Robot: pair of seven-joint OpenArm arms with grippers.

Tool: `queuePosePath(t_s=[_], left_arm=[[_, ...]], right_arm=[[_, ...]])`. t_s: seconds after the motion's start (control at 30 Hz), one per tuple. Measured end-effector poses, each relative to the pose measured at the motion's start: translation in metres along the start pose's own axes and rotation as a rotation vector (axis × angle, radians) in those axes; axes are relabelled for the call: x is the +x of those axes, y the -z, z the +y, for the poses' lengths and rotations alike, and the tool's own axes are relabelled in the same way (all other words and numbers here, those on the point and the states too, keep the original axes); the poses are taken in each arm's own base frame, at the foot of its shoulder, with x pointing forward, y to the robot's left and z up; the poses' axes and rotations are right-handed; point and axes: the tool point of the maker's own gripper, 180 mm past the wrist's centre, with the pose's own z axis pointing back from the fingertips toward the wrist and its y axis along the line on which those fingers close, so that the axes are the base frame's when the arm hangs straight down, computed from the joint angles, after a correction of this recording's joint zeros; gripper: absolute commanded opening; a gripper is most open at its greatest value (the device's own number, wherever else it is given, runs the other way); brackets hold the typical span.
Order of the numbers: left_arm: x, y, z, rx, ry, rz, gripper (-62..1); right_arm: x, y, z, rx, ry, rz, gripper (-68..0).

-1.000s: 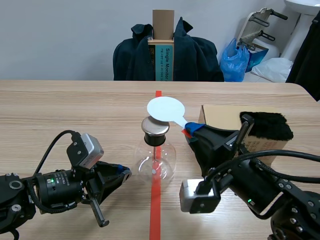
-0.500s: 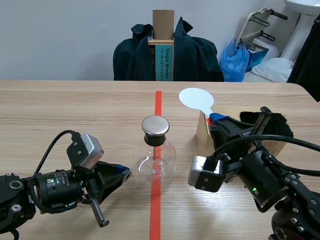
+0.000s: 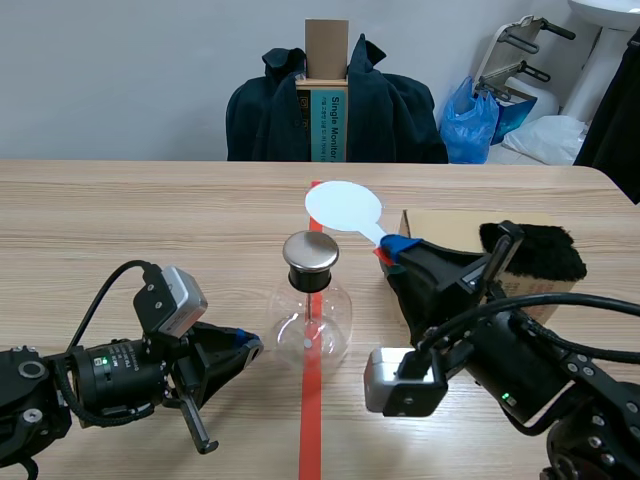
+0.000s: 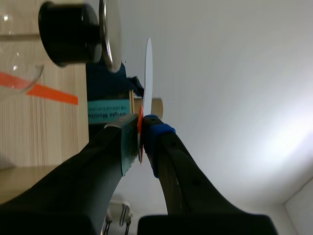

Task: Do the electroscope experiment.
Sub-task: 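Move the plate toward and away from the electroscope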

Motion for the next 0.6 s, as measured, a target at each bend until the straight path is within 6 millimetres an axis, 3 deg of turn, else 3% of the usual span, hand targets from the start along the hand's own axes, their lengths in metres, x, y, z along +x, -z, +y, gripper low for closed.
queuePosePath(t_s=[0.27,0.6], left_arm=[[0.000,0.000,0.000,0.000,0.000,0.000,-59.0],[0.000,0.000,0.000,0.000,0.000,0.000,-59.0]], right_arm=[[0.026,-0.002,0.002,0.012,0.005,-0.146,-66.7],[0.037,-0.006,0.007,0.033,0.015,-0.197,-66.7]])
